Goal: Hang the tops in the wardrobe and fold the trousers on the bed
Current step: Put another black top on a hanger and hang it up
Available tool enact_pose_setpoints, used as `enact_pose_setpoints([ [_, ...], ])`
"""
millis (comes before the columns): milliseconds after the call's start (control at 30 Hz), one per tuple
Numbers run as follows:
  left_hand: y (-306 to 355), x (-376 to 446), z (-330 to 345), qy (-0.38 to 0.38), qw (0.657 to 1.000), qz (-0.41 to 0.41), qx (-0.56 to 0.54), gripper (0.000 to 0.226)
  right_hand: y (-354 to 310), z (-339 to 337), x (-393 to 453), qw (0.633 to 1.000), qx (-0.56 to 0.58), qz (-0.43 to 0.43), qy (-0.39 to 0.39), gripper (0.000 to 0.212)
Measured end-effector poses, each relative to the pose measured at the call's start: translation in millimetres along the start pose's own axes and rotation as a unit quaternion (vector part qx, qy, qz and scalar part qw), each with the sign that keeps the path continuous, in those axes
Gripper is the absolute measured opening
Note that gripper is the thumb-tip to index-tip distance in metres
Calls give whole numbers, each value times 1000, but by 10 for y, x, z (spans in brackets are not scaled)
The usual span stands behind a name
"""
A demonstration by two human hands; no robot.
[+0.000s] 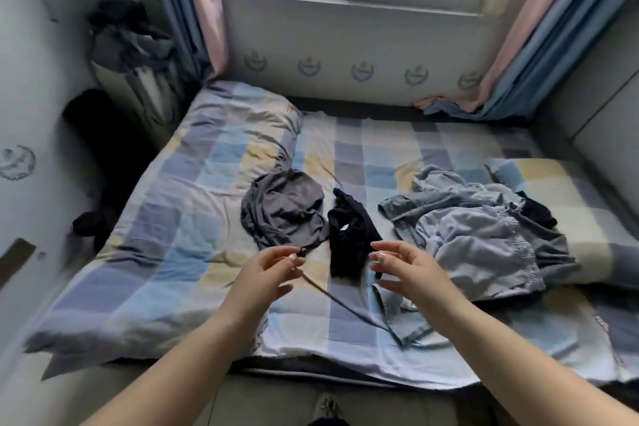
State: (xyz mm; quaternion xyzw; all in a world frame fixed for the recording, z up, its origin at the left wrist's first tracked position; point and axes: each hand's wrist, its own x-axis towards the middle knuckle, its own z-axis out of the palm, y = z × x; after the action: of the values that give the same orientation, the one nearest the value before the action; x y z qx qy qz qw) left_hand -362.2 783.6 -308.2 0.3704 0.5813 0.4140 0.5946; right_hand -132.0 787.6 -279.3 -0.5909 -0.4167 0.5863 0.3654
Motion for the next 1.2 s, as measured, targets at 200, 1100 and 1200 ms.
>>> enact_pose_setpoints([
  [200,-228,811,427,21,997,-68,15,13,430,-454,1032,997,36,65,23,14],
  [1100,-2715,4804,1309,-22,973,-74,216,59,3169,-952,4600,977,-195,46,72,44],
  [1200,-2869,5263,1369,-15,985,-57,161,57,3232,-980,4993,970,-227,-1,87,49],
])
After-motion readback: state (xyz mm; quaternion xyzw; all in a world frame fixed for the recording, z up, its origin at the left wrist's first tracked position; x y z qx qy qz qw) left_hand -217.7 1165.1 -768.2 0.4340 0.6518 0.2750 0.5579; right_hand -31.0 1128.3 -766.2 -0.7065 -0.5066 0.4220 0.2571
